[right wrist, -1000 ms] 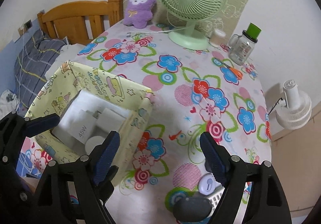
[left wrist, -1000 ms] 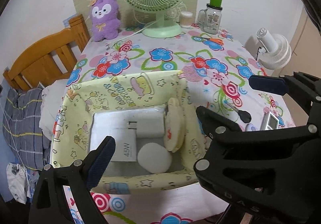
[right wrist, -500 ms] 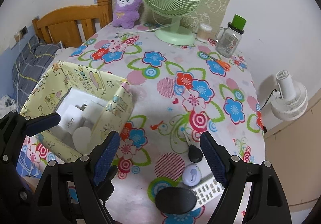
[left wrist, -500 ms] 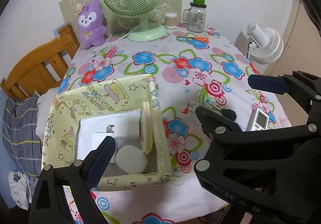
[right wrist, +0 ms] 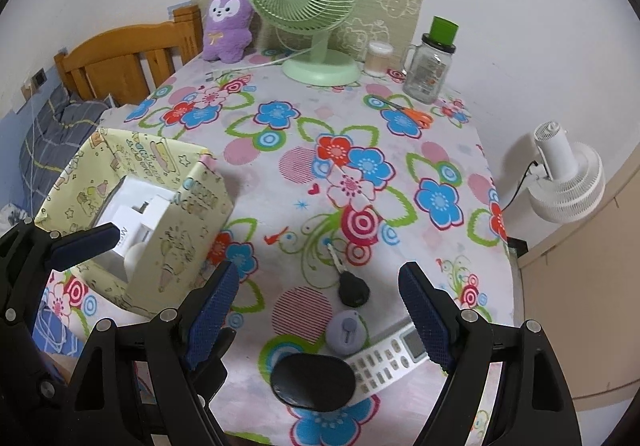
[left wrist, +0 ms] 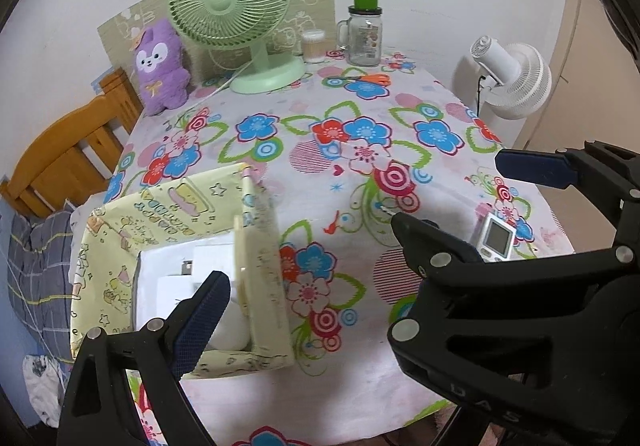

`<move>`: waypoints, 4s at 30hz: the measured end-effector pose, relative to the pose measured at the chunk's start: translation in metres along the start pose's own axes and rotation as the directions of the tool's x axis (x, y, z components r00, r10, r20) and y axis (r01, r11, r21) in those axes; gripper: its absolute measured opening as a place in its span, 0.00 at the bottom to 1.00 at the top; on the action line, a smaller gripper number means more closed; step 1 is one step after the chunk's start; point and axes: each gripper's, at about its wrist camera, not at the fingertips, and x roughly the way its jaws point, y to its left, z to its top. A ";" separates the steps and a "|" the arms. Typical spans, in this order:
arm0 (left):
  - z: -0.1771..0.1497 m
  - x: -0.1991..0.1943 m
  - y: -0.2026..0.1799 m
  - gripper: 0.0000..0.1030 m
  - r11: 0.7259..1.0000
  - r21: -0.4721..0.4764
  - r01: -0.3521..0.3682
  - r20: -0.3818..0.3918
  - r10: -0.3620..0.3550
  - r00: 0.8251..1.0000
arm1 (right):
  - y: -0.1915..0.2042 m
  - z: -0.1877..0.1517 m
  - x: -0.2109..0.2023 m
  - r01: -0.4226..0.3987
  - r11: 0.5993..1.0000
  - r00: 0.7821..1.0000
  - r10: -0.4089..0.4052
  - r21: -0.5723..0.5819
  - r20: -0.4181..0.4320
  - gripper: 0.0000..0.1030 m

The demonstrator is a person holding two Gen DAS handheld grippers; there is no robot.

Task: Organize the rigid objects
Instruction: 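Withdraw both open grippers from the box toward the white remote control, then grasp the black round disc with the left gripper while the right gripper approaches the remote, then grasp the white remote control with the right gripper while the left gripper holds the disc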

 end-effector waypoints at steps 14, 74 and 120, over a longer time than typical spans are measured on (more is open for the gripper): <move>0.000 0.008 -0.040 0.93 1.000 0.021 0.003 0.022 -0.003 1.000 | -0.034 -0.021 -0.003 -0.011 1.000 0.999 0.010 0.010 0.030 0.82; -0.049 0.060 -0.089 0.94 0.987 0.069 0.148 0.031 -0.150 0.988 | -0.097 -0.107 0.059 -0.012 0.986 0.998 0.022 0.167 -0.056 0.82; -0.048 0.089 -0.048 0.71 0.993 0.041 0.108 -0.009 -0.107 0.994 | -0.071 -0.071 0.096 0.077 0.922 0.991 -0.030 0.380 -0.128 0.81</move>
